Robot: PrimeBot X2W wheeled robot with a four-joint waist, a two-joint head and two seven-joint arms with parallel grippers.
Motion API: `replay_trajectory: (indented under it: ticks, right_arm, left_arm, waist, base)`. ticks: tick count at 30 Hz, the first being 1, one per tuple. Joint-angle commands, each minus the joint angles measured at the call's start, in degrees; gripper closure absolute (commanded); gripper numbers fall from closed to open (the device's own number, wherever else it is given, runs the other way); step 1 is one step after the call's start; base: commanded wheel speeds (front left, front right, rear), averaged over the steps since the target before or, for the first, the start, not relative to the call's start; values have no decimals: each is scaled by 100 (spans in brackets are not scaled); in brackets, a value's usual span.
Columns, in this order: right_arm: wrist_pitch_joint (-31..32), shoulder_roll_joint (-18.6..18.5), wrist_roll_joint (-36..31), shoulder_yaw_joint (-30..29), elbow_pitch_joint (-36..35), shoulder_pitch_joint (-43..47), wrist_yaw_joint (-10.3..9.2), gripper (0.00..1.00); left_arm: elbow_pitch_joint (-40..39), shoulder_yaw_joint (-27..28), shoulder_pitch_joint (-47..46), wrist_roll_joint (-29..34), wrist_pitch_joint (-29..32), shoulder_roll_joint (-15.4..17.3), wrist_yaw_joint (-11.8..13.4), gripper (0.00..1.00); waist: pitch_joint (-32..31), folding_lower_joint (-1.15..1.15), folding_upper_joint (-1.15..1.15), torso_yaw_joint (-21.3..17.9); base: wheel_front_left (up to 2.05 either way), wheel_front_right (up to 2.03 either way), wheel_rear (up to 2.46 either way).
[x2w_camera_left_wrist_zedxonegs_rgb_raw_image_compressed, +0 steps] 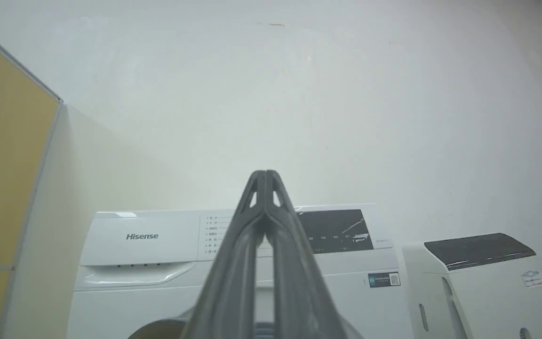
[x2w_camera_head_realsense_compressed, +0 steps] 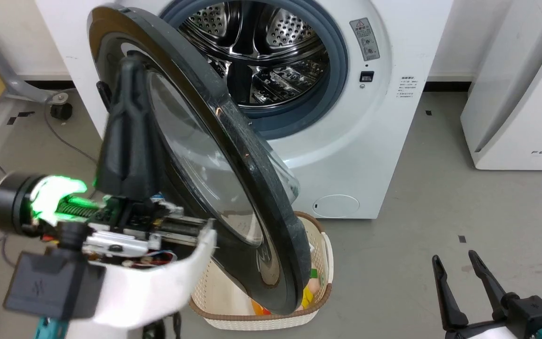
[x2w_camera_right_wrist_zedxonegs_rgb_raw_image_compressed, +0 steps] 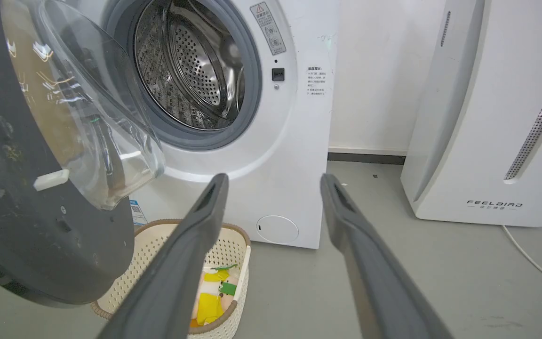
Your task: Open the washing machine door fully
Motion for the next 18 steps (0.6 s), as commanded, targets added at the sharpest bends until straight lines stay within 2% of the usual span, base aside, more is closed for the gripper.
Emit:
replay_trajectory:
  ticks: [1,8,14,15,18]
  right_arm:
    - [-26,23,17,19,-2,-110,-5,0]
    - [-26,23,25,35,25,-74,-5,0]
    - [-26,24,82,19,50,-19,-5,0]
    - [-26,24,82,19,50,-19,-5,0]
    - [-26,24,113,16,81,-6,-5,0]
  left_arm:
    - [-149,-187,-174,-12,-24,11,-70,100]
    - [-283,-1245,-353,-340,176,-7,-213,100]
    - [-6,-2299,-135,-785,685,-12,-274,100]
    - [-6,-2299,-135,-785,685,-12,-274,100]
    - [225,-2796,-6,-1001,940,-12,-325,100]
  waist:
    - [24,0,0,-24]
    - [5,0,0,-50]
    - [-24,0,0,-27]
    - [-24,0,0,-27]
    - [-19,0,0,2]
  base:
    - [0,0,0]
    - [0,0,0]
    - [0,0,0]
    - [0,0,0]
    - [0,0,0]
